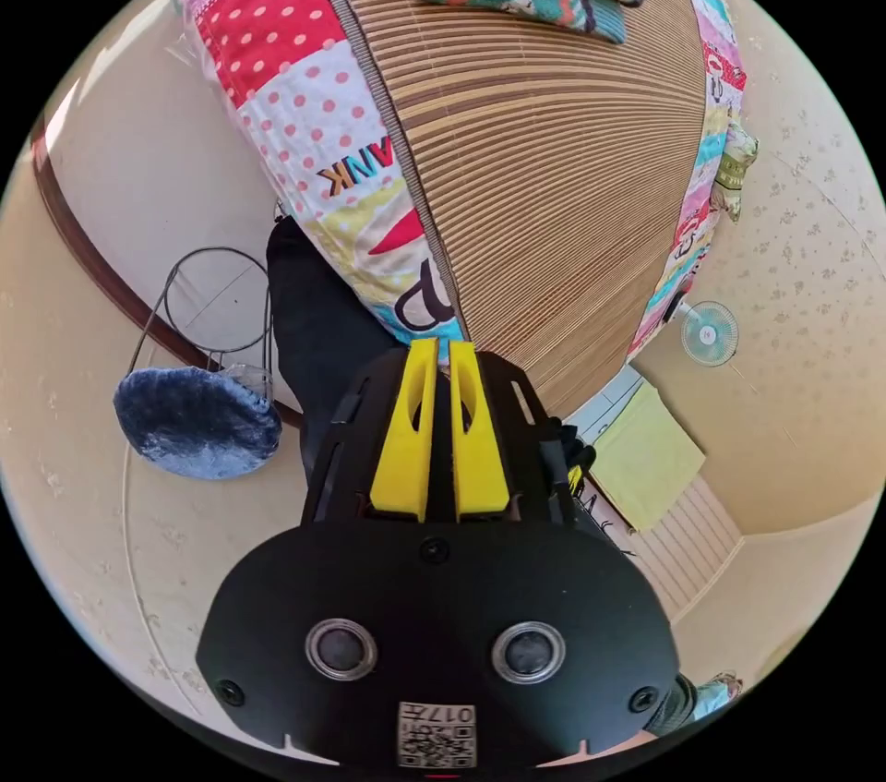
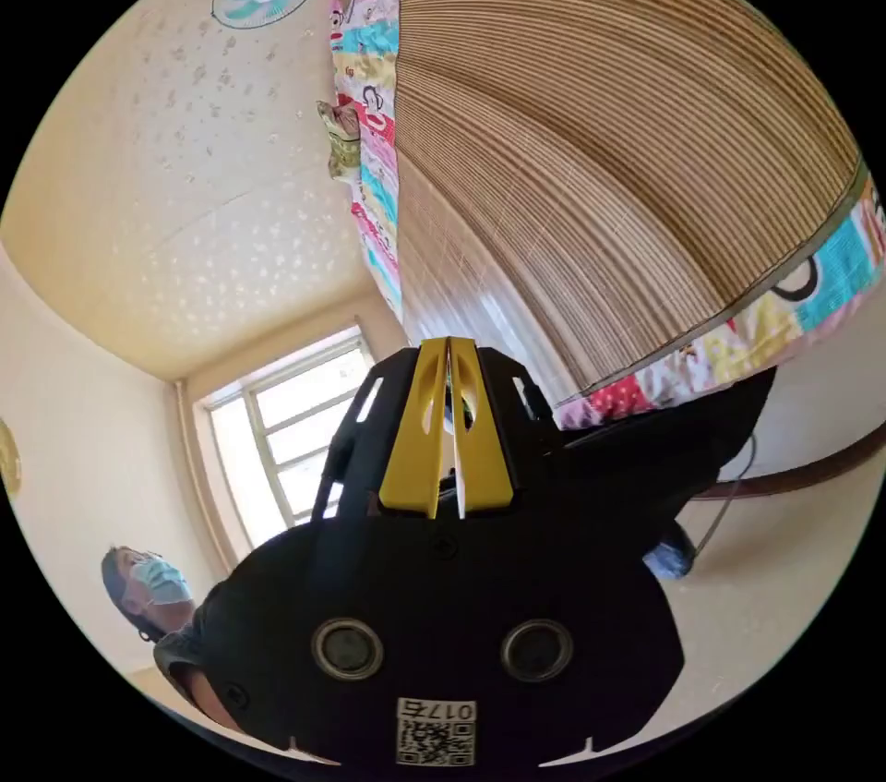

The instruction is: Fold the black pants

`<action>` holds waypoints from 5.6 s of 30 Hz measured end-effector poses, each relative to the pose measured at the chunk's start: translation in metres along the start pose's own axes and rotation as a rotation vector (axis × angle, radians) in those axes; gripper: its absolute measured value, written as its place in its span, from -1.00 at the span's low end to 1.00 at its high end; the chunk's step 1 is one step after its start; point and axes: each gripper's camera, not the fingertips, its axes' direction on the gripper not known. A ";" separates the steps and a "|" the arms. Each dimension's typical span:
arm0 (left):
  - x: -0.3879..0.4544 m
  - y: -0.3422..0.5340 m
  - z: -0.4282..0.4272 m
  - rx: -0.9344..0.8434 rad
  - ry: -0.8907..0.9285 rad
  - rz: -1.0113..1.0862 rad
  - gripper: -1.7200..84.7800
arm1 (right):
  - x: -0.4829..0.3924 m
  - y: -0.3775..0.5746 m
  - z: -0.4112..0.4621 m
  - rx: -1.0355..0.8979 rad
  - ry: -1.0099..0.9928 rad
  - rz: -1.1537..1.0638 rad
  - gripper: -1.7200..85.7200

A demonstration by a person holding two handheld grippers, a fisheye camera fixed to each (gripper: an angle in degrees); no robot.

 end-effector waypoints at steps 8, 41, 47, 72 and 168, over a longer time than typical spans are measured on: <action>-0.002 -0.045 -0.073 0.114 0.156 0.101 -0.85 | 0.081 -0.023 -0.033 0.338 -0.675 0.229 -0.96; 0.087 -0.219 -0.358 0.463 -0.419 0.252 -0.68 | 0.170 -0.169 -0.195 0.557 -0.643 0.255 -0.95; 0.030 -0.209 -0.392 0.440 -0.029 0.249 -0.91 | 0.186 -0.226 -0.189 0.517 -0.641 0.275 -0.95; -0.040 -0.165 -0.493 0.639 -0.063 0.443 -0.73 | 0.265 -0.394 -0.137 0.406 -0.550 0.263 -0.96; -0.119 0.671 -0.211 0.475 0.566 1.864 -0.86 | 0.021 0.004 0.420 -0.520 -0.313 -1.634 -0.95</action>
